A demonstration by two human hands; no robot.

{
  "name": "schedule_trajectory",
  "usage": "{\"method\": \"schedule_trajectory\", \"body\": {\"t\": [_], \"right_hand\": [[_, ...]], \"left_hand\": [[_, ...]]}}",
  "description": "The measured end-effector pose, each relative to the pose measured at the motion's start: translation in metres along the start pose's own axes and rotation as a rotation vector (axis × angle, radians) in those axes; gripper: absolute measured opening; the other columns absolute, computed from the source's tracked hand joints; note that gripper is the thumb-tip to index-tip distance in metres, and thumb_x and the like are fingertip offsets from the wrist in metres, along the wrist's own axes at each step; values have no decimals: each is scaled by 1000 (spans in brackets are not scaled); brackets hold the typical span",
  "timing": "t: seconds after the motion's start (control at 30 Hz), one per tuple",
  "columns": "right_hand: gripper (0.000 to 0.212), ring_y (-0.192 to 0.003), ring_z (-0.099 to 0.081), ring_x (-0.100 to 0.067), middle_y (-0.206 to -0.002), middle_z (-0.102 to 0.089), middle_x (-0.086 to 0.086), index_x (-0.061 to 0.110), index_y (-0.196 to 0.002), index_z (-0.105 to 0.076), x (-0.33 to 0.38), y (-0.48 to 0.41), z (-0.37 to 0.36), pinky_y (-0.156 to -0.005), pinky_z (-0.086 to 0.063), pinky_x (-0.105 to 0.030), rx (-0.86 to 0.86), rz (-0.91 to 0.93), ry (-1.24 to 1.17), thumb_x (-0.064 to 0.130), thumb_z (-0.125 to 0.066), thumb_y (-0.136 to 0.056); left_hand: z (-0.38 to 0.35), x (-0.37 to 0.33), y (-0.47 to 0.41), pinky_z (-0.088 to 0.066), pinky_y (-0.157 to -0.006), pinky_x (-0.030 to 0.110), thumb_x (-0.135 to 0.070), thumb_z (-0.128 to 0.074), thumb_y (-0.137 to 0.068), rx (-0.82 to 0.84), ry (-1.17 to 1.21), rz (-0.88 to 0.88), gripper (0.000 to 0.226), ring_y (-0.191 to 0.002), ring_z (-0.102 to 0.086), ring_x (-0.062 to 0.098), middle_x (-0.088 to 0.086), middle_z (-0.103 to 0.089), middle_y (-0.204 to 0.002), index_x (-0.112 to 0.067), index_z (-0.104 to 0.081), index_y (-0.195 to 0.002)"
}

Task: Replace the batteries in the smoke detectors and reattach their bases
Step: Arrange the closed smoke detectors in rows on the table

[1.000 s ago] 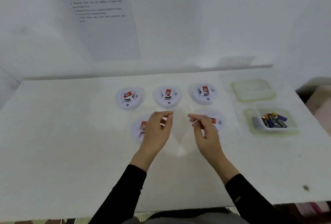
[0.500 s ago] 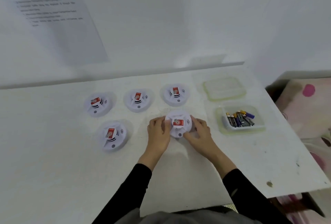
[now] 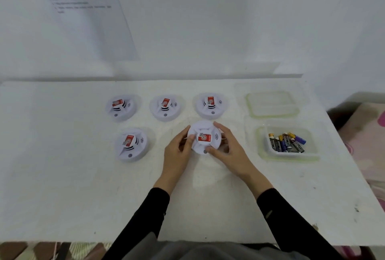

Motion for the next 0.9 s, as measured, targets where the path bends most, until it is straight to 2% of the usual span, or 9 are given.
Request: {"method": "schedule_trajectory", "body": {"t": [0.07, 0.17, 0.4, 0.5, 0.67, 0.9], "right_hand": [[66, -101, -58, 6, -128, -55, 10, 28, -138, -42, -1, -2, 1, -77, -46, -8, 17, 7, 12, 15, -75, -83], [67, -110, -56, 3, -132, -52, 8, 25, -141, -40, -6, -4, 0, -81, -47, -10, 19, 16, 16, 16, -75, -84], [67, -109, -57, -1, -131, -54, 9, 30, -139, -42, -9, -9, 2, -82, -48, -13, 23, 36, 22, 20, -76, -82], [67, -114, -55, -1, -131, -53, 11, 32, -138, -42, -12, -8, 1, -88, -49, -16, 19, 45, 20, 20, -76, -82], [66, -118, -51, 4, -131, -52, 17, 34, -137, -42, -10, -7, 0, -92, -46, -13, 10, 58, 20, 18, -75, -83], [69, -120, -51, 1, -133, -51, 17, 34, -140, -40, -14, -8, 0, -98, -47, -24, 7, 62, 53, 24, -76, -82]], "left_hand": [[1, 0, 0, -45, -86, 5, -33, -57, -100, -1, -3, -6, 36, -111, -59, -11, -16, -67, -126, -25, -61, -135], [2, -1, -1, -45, -84, 6, -34, -57, -100, 12, -8, -25, 36, -109, -61, -9, -16, -68, -123, -25, -62, -135], [1, -1, -1, -46, -83, 6, -32, -57, -100, 16, -13, -36, 36, -109, -61, -8, -16, -68, -123, -25, -61, -135], [1, -1, -1, -46, -84, 5, -33, -56, -100, 17, -29, -42, 36, -109, -60, -10, -15, -68, -123, -25, -60, -136], [2, 1, -2, -46, -86, 6, -33, -56, -100, 27, -34, -41, 38, -113, -60, -7, -14, -66, -127, -25, -58, -138], [1, 3, -1, -47, -88, 7, -35, -55, -100, 28, -39, -49, 40, -114, -60, -6, -13, -66, -129, -25, -57, -139]]}}
Point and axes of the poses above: each hand's wrist, its own y-axis away from the middle knuckle, its own z-axis out of the back of the hand, x = y × z, the point moved 3 cm from there along -y, towards the middle knuckle
